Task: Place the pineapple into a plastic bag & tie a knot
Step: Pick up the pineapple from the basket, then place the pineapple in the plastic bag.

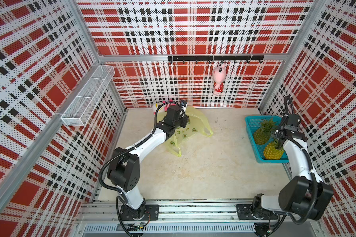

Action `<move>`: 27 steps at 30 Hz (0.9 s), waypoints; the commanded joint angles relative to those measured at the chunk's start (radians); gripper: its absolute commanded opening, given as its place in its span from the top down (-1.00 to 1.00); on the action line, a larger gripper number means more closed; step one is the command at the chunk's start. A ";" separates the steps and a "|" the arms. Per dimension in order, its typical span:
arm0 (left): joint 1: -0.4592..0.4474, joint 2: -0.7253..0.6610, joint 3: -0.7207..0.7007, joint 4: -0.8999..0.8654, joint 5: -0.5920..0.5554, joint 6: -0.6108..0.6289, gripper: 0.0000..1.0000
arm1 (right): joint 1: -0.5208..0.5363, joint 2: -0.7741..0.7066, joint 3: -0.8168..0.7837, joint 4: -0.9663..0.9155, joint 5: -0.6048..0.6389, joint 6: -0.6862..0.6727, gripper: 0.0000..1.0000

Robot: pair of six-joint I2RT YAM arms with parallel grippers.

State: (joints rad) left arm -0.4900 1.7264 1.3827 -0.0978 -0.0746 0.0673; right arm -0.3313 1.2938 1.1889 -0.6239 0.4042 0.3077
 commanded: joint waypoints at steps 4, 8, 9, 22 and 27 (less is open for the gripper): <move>-0.019 -0.012 0.028 0.005 0.021 -0.046 1.00 | -0.008 -0.179 0.110 -0.048 -0.102 0.008 1.00; -0.036 0.014 0.060 0.012 0.027 -0.095 1.00 | 0.014 -0.248 0.167 -0.070 -0.283 0.002 1.00; -0.040 0.026 0.073 0.012 0.027 -0.110 1.00 | 0.025 -0.262 0.176 -0.070 -0.319 0.002 1.00; -0.082 0.152 0.290 -0.086 -0.002 -0.249 1.00 | 0.357 -0.321 0.115 0.148 -0.669 -0.006 1.00; -0.090 0.154 0.328 -0.119 -0.018 -0.260 1.00 | 0.527 -0.322 0.027 0.260 -0.621 -0.074 1.00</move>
State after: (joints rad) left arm -0.5713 1.8698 1.6722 -0.1852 -0.0769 -0.1757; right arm 0.1345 0.9882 1.2400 -0.5377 -0.2115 0.2832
